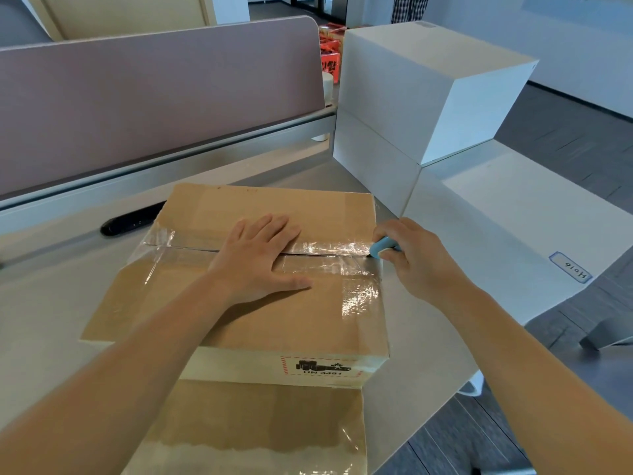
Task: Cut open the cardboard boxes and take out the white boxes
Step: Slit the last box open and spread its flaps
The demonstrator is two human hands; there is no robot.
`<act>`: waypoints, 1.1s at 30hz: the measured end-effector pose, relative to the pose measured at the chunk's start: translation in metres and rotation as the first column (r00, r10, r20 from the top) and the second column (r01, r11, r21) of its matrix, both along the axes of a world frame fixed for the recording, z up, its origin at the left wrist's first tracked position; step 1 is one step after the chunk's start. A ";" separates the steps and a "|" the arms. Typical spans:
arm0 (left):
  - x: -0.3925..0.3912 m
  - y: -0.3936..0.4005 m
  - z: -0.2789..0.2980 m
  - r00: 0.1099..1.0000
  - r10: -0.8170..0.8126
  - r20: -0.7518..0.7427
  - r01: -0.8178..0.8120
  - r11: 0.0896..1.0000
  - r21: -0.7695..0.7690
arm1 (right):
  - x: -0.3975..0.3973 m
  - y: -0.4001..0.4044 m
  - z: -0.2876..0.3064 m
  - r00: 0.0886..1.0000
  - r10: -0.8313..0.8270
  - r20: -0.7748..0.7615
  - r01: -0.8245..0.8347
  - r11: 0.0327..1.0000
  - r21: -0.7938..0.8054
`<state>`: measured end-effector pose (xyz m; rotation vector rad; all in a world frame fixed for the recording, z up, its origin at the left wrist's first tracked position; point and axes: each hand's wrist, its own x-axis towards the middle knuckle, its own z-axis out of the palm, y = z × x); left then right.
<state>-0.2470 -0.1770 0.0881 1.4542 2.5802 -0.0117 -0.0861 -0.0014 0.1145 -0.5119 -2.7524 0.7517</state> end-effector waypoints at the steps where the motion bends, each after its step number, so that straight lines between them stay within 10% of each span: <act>1: 0.000 0.000 0.000 1.000 -0.003 -0.002 0.003 1.000 0.003 | 0.000 0.000 0.000 1.000 0.009 0.014 -0.009 1.000 0.010; 22: 0.001 -0.001 0.001 1.000 0.004 0.006 -0.004 1.000 0.018 | 0.014 0.005 -0.020 0.937 -0.265 -0.229 0.145 0.888 -0.437; 29: -0.007 -0.009 0.036 0.941 0.010 0.340 -0.079 0.979 0.189 | 0.016 -0.015 0.013 0.823 -0.482 -0.300 0.259 0.790 -0.556; 33: -0.025 -0.038 0.043 0.980 -0.040 0.194 0.015 0.991 0.130 | -0.002 -0.067 -0.001 0.796 -0.545 -0.265 0.272 0.713 -0.646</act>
